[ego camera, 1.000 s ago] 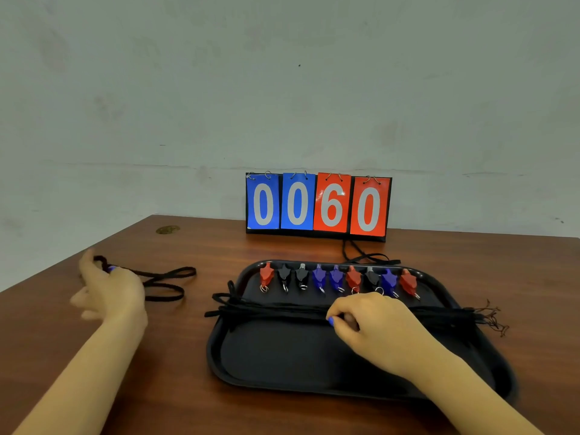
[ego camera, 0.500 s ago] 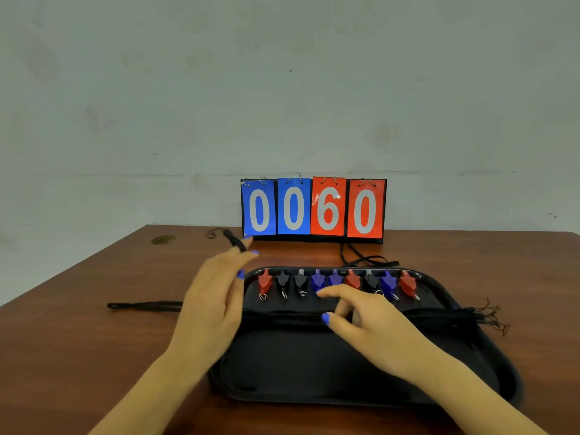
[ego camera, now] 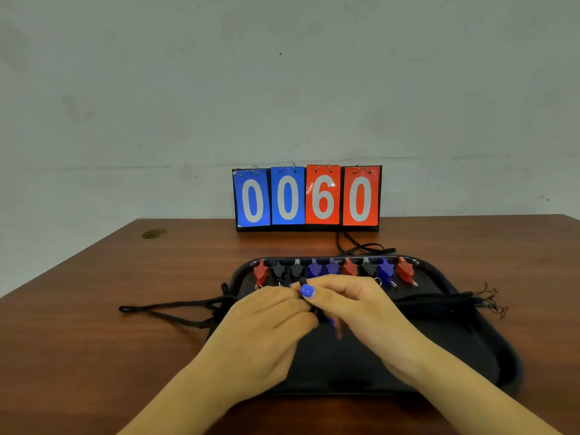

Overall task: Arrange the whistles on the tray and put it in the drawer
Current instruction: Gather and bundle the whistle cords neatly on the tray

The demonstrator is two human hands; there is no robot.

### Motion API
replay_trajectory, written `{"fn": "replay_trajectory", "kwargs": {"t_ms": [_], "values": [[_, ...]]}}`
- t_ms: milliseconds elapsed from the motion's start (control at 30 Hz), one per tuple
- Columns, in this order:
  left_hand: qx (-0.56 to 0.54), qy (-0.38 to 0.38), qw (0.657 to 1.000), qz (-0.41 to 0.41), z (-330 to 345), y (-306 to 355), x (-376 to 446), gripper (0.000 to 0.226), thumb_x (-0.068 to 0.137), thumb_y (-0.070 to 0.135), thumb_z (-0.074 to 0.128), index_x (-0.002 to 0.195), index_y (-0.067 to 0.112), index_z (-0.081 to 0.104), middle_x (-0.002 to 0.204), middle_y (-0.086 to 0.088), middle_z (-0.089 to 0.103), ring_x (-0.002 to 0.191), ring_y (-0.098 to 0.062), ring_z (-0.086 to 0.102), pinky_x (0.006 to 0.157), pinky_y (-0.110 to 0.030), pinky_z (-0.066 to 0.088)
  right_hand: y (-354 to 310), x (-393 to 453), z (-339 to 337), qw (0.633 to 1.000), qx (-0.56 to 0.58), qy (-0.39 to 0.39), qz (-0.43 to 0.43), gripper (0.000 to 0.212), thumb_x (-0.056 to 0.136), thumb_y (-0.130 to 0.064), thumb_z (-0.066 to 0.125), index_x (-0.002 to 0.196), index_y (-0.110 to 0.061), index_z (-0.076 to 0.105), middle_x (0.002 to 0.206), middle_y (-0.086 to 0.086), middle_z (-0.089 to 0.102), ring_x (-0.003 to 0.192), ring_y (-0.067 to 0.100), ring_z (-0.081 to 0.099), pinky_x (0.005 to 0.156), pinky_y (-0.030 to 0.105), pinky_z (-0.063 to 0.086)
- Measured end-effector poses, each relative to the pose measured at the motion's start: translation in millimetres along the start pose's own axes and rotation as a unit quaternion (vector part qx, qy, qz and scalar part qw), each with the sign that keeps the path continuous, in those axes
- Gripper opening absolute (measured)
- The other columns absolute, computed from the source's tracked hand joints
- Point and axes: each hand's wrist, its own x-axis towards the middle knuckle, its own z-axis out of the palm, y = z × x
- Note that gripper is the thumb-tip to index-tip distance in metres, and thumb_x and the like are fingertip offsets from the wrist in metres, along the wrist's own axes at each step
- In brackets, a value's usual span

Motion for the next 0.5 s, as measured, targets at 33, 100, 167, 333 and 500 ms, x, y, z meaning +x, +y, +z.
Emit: {"fn": "replay_trajectory", "kwargs": {"t_ms": [33, 100, 167, 333, 500], "values": [[-0.002, -0.017, 1.000, -0.004, 0, 1, 1, 0.025, 0.082, 0.008, 0.043, 0.093, 0.014, 0.065, 0.092, 0.000, 0.071, 0.095, -0.013, 0.056, 0.088, -0.027, 0.045, 0, -1, 0, 1.000, 0.001, 0.005, -0.001, 0.024, 0.070, -0.041, 0.060, 0.088, -0.031, 0.073, 0.074, 0.014, 0.066, 0.060, 0.012, 0.052, 0.048, 0.016, 0.040], [-0.025, -0.048, 0.998, -0.028, -1, 2, 1, 0.026, 0.078, 0.009, 0.045, 0.090, 0.014, 0.068, 0.091, 0.001, 0.070, 0.093, -0.011, 0.056, 0.086, -0.026, 0.044, 2, -1, -1, 1.000, 0.005, 0.019, -0.006, 0.019, 0.069, -0.037, 0.063, 0.083, -0.029, 0.074, 0.084, 0.021, 0.066, 0.065, 0.018, 0.051, 0.048, 0.016, 0.040], [-0.069, -0.080, 0.992, -0.064, -2, 2, 1, 0.029, 0.077, 0.010, 0.043, 0.095, 0.015, 0.065, 0.094, 0.003, 0.066, 0.093, -0.010, 0.055, 0.087, -0.023, 0.043, 3, 0, -4, 0.999, 0.016, 0.038, -0.006, 0.013, 0.072, -0.032, 0.065, 0.080, -0.026, 0.073, 0.068, 0.005, 0.067, 0.059, 0.010, 0.052, 0.049, 0.015, 0.042], [-0.147, -0.103, 0.972, -0.154, 2, -6, -5, 0.025, 0.082, 0.017, 0.044, 0.100, 0.022, 0.062, 0.091, 0.013, 0.059, 0.086, -0.002, 0.052, 0.080, -0.009, 0.037, -2, 1, -10, 0.998, 0.060, 0.031, -0.002, 0.023, 0.070, -0.030, 0.063, 0.086, -0.017, 0.071, 0.066, -0.007, 0.067, 0.060, 0.001, 0.057, 0.056, 0.017, 0.048], [-0.121, -0.103, 0.963, -0.217, -3, -24, -9, 0.033, 0.083, 0.034, 0.037, 0.105, 0.032, 0.061, 0.096, 0.025, 0.055, 0.097, 0.012, 0.048, 0.088, -0.001, 0.032, -8, 1, -15, 0.994, 0.109, 0.012, -0.014, 0.025, 0.065, -0.031, 0.062, 0.084, -0.019, 0.073, 0.074, -0.002, 0.070, 0.063, 0.005, 0.059, 0.055, 0.019, 0.049]]}}
